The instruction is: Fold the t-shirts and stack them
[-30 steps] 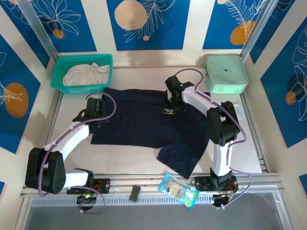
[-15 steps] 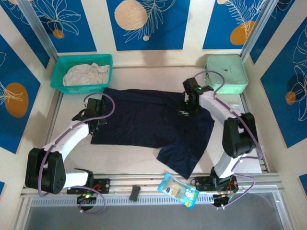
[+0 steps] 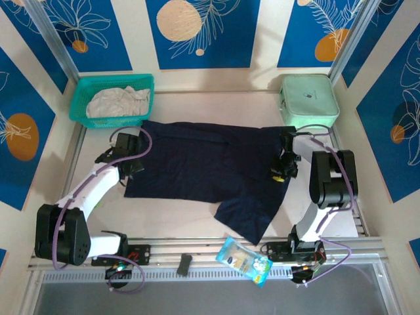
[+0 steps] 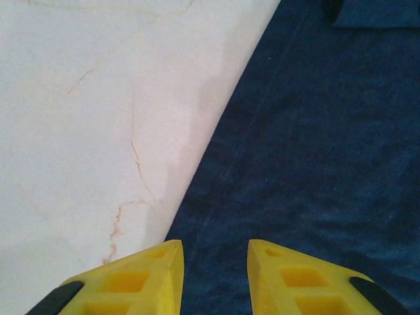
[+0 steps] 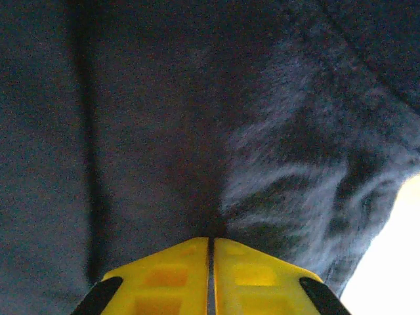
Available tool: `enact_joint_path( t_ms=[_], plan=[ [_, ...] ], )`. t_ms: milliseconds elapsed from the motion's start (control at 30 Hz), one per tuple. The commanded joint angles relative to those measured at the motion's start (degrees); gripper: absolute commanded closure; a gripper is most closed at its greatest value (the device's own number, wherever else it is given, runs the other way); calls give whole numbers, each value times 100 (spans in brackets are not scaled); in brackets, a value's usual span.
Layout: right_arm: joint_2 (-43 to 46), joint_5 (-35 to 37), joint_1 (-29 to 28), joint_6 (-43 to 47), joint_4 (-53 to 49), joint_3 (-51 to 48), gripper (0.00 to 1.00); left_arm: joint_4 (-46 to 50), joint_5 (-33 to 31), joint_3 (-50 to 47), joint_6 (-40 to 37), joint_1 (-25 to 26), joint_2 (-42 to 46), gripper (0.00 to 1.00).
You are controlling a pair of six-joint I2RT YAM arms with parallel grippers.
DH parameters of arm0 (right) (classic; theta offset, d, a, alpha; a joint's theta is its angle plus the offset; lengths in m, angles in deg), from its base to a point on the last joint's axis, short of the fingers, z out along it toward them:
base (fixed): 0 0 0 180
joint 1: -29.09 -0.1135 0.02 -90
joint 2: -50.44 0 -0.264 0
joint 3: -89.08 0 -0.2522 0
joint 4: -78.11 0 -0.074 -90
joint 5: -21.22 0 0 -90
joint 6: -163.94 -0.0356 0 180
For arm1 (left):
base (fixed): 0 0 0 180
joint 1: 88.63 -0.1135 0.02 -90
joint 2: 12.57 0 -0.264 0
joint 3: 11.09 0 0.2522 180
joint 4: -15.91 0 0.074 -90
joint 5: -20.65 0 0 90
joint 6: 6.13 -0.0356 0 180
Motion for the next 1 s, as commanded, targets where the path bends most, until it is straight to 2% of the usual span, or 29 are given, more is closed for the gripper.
enact_joint_path(
  t_ms=[0,233,400,567,733,967],
  plan=[
    [-266,231,189,139,-14,210,91,429,59,176,102,-127,138,67],
    [-627,446,768,346,-33,512,93,936,297,43,273,-297,458,63],
    [-733,311,1063,444,15,744,94,1120,611,-107,446,-308,533,65],
    [-705,150,1060,504,67,806,93,1197,1183,-424,723,-299,505,70],
    [-351,81,909,532,52,802,89,1358,1741,-752,924,-198,540,69],
    [571,-42,624,506,-161,872,79,1659,1622,-961,1058,-32,515,69]
  ],
)
